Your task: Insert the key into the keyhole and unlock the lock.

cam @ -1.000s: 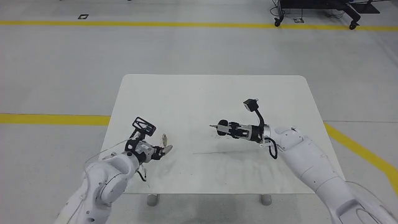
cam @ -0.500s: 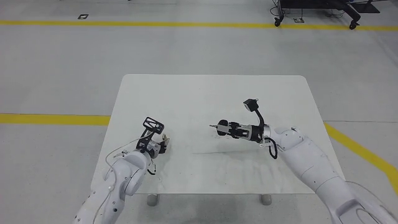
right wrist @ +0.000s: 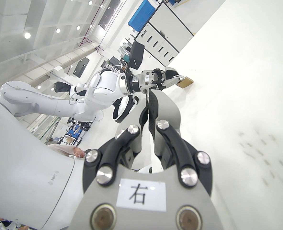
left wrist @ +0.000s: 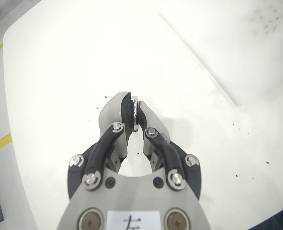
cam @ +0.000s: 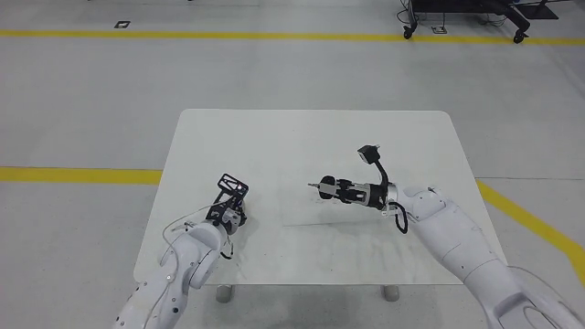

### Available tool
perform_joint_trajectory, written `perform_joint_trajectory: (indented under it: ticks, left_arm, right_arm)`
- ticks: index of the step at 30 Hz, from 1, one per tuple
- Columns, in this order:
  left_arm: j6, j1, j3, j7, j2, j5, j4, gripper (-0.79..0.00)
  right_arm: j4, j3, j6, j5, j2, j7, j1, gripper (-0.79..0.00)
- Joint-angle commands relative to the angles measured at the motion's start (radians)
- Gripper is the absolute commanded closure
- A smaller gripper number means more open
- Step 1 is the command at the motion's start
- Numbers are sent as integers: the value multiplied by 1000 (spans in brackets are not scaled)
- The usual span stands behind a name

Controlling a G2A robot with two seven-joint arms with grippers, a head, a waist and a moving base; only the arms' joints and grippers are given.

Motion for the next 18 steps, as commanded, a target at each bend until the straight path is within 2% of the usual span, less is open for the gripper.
perform_joint_trajectory:
  ticks: [1, 11, 15, 18]
  left_arm:
    - [-8, -1, -2, -5, 0, -5, 3, 0]
    - [-40, 0, -35, 2, -2, -62, 1, 0]
    - [-46, 0, -39, 3, -2, -69, 3, -77]
    - [-46, 4, -45, 5, -3, -75, 2, -175]
  right_arm:
    - [0, 0, 0, 0, 0, 0, 0, 0]
    - [0, 0, 0, 0, 0, 0, 0, 0]
    - [0, 0, 0, 0, 0, 0, 0, 0]
    - [0, 0, 0, 0, 0, 0, 0, 0]
